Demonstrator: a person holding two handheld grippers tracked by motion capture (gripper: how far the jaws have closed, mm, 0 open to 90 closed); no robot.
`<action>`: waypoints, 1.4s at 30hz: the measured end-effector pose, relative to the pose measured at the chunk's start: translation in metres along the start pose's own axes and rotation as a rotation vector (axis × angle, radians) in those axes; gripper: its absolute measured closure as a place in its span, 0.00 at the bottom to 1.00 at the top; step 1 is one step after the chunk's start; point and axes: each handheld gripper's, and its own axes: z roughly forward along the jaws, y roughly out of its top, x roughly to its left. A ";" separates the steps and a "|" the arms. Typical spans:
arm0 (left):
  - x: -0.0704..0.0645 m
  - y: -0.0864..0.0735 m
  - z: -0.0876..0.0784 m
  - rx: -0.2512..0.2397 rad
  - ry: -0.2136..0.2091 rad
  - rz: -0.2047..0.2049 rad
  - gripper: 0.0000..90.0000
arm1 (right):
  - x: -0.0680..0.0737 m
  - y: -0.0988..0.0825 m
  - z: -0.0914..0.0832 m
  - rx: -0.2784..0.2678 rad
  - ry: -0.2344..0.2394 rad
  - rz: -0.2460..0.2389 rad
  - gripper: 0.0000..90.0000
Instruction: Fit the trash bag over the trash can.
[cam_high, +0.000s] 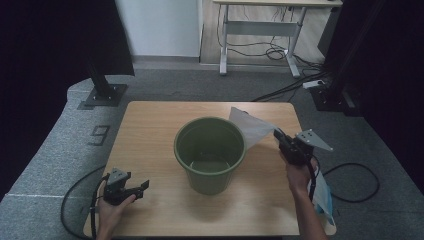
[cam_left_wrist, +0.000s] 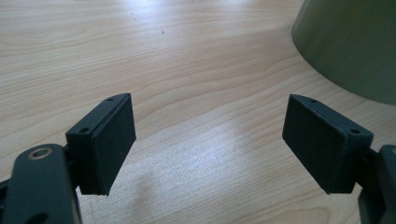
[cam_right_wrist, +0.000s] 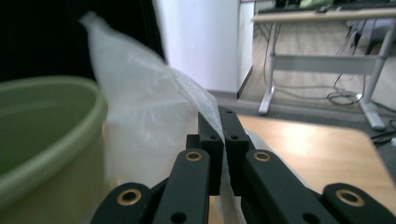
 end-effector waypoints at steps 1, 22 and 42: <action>0.000 0.000 0.000 -0.002 -0.001 -0.002 0.19 | 0.000 0.000 0.000 0.000 0.000 0.000 0.99; 0.003 -0.002 0.000 -0.006 -0.037 -0.033 0.20 | 0.009 0.054 -0.030 -0.191 -0.009 0.020 0.99; 0.004 -0.003 0.003 0.023 -0.043 -0.034 0.19 | 0.043 0.113 -0.052 -0.331 0.021 -0.039 0.99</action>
